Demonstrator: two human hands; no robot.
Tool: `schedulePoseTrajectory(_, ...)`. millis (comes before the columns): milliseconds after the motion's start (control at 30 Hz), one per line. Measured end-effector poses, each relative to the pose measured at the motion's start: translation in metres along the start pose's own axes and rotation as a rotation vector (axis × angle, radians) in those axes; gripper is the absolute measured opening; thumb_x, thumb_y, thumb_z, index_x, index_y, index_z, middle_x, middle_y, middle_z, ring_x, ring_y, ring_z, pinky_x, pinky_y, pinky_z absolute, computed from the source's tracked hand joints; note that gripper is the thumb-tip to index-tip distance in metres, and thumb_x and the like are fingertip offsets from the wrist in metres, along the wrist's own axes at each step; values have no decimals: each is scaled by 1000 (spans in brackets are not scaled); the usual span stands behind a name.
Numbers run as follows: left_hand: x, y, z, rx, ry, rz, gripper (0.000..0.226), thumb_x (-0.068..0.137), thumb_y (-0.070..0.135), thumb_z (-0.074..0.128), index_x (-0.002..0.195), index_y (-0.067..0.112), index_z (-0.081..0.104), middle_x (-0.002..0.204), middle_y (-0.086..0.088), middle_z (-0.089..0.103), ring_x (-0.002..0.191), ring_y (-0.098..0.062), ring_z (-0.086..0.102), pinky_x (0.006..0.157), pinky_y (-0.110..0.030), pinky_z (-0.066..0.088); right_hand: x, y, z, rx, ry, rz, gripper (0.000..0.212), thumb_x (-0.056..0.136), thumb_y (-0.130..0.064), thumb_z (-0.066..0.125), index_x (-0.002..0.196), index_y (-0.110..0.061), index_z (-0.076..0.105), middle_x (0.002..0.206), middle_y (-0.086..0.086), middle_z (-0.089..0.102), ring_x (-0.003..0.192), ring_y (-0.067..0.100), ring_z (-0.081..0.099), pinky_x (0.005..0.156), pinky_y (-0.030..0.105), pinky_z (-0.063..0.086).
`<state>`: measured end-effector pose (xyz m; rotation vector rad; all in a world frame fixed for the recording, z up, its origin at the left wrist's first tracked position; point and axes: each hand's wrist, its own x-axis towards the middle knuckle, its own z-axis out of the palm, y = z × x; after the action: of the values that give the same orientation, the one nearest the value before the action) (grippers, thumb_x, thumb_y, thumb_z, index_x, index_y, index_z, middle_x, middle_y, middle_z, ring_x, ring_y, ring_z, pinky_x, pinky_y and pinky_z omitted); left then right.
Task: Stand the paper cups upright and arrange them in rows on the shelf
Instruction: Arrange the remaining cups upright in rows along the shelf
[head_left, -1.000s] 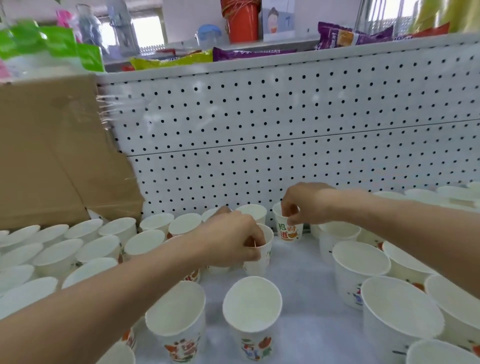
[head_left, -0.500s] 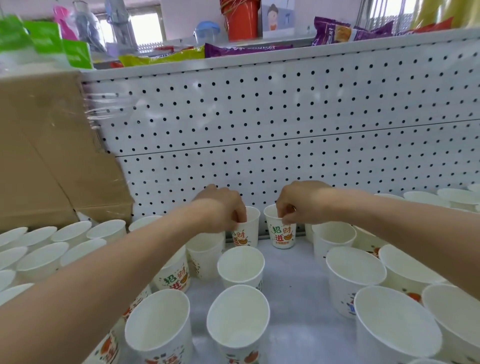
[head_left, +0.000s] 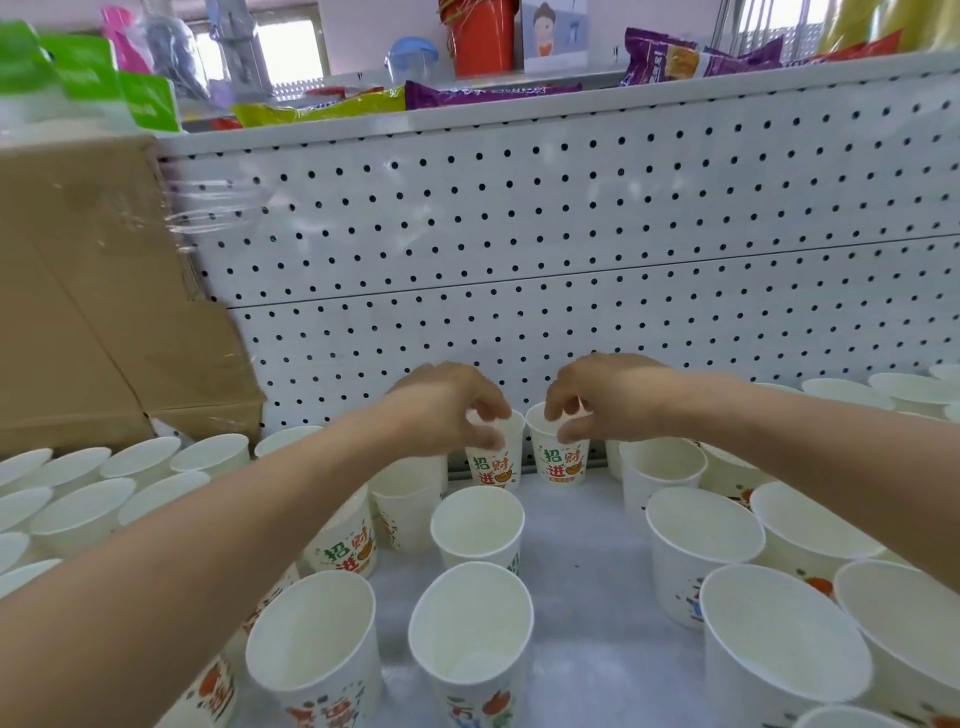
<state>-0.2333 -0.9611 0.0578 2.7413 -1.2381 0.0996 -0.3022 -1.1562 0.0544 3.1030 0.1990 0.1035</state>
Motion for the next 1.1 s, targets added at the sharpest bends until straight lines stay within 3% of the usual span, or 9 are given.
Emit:
schedulePoseTrajectory(100,-33,-8,-28,-117,58,13,33,84,43,68,115,31,66,106,19,65,99,3,57,87,-22,46,-14,-12,-11,203,89,-92,23,87,-42,65,107,-30,66,96,-13,62,87,8,59,73,27,51)
schedulePoseTrajectory(200,-64,-24,-45,-5,-126,-71,51,75,53,73,122,37,59,112,24,58,104,3,53,86,-19,39,-28,-44,-26,397,-2,-144,34,82,-54,65,104,-29,69,91,-16,66,86,2,63,77,27,54)
schedulePoseTrajectory(333,-72,-34,-33,132,-232,-204,76,65,72,69,129,35,50,118,19,58,108,-6,54,99,-32,42,-25,-89,-31,252,-129,-75,61,73,-76,58,103,-23,68,95,-8,71,85,11,66,73,32,53)
schedulePoseTrajectory(500,-65,-33,-19,133,-183,-196,70,66,68,70,124,33,48,110,16,58,102,-10,54,96,-34,42,-22,-116,-25,125,-215,-79,62,73,-65,67,120,-26,57,106,-6,62,86,14,60,58,25,43)
schedulePoseTrajectory(733,-58,-28,-13,125,-118,-211,66,67,69,69,117,29,54,104,9,61,93,-14,57,85,-35,50,-23,-107,-23,59,-167,-15,28,77,-45,68,80,-18,58,77,-1,60,60,17,56,47,20,38)
schedulePoseTrajectory(867,-54,-6,-4,440,-28,-261,71,70,85,46,99,21,55,86,3,61,79,-18,56,73,-33,41,-25,-91,-19,25,-92,69,44,80,-50,67,62,-19,41,63,-2,50,52,13,46,49,23,37)
schedulePoseTrajectory(933,-52,2,-1,514,-1,-281,73,72,89,32,92,21,52,76,4,56,69,-15,51,73,-34,36,-25,-83,-19,31,-77,77,42,79,-58,64,74,-17,54,70,-2,57,60,14,55,55,25,44)
schedulePoseTrajectory(1000,-51,1,-6,492,57,-274,78,73,89,25,97,21,53,80,5,60,72,-15,54,76,-35,37,-26,-74,-22,95,-106,88,52,77,-64,62,102,-18,63,91,-2,65,81,16,63,71,31,53)
schedulePoseTrajectory(1100,-57,-13,-22,168,-41,-202,71,71,85,44,116,30,52,105,14,61,91,-9,56,83,-32,43,-32,-62,-30,178,-162,61,68,71,-66,68,126,-29,54,114,-10,60,101,14,61,91,38,51)
